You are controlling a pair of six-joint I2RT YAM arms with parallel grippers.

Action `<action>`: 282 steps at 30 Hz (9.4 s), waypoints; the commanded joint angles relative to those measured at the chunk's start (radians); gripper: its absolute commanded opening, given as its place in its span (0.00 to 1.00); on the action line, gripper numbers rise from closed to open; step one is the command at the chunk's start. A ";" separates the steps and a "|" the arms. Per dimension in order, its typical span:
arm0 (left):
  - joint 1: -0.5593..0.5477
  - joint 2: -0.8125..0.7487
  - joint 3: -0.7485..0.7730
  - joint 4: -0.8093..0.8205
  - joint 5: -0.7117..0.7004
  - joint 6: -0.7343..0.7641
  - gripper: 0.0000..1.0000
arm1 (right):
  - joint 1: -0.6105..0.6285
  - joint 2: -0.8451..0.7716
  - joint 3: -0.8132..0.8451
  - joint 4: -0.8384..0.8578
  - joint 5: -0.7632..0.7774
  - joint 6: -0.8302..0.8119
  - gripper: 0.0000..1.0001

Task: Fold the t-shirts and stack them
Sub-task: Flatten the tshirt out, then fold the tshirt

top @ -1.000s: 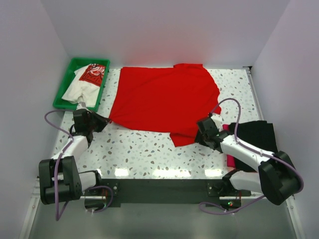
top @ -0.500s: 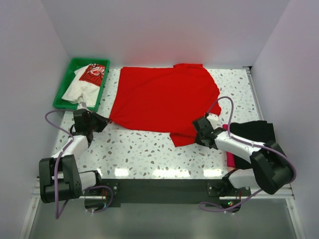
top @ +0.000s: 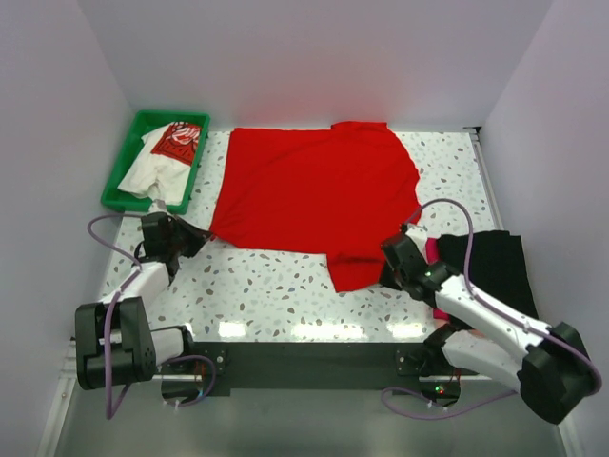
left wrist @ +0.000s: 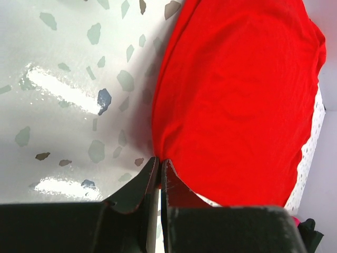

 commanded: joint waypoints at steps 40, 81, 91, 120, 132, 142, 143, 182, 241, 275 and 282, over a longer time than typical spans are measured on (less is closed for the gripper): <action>0.003 -0.183 -0.140 -0.004 -0.159 0.020 0.16 | 0.155 -0.176 -0.093 -0.262 -0.044 0.248 0.53; -0.014 -0.099 -0.203 0.096 -0.207 0.010 0.47 | 0.167 -0.410 0.103 -0.528 -0.043 0.179 0.00; -0.046 0.021 -0.163 0.136 -0.252 -0.006 0.17 | 0.167 -0.416 0.155 -0.551 -0.028 0.164 0.00; -0.048 -0.414 -0.036 -0.293 -0.391 -0.003 0.00 | 0.166 -0.481 0.267 -0.618 -0.031 0.090 0.00; -0.058 0.012 0.197 -0.167 -0.352 0.026 0.00 | -0.013 0.168 0.588 -0.288 -0.019 -0.200 0.00; -0.084 0.237 0.427 -0.191 -0.371 0.003 0.00 | -0.221 0.337 0.732 -0.225 -0.152 -0.278 0.00; -0.084 0.250 0.440 -0.191 -0.371 0.005 0.00 | -0.233 0.343 0.738 -0.220 -0.158 -0.280 0.00; -0.154 0.638 0.803 -0.273 -0.397 0.031 0.00 | -0.446 0.645 1.008 -0.145 -0.307 -0.304 0.00; -0.152 0.592 0.803 -0.253 -0.377 0.054 0.00 | -0.571 0.737 0.965 -0.125 -0.261 -0.315 0.00; -0.155 0.248 0.368 -0.191 -0.411 0.008 0.49 | -0.551 0.909 1.220 -0.184 -0.348 -0.303 0.54; -0.155 0.254 0.273 -0.056 -0.349 0.005 0.50 | -0.548 0.579 0.687 -0.044 -0.328 -0.223 0.51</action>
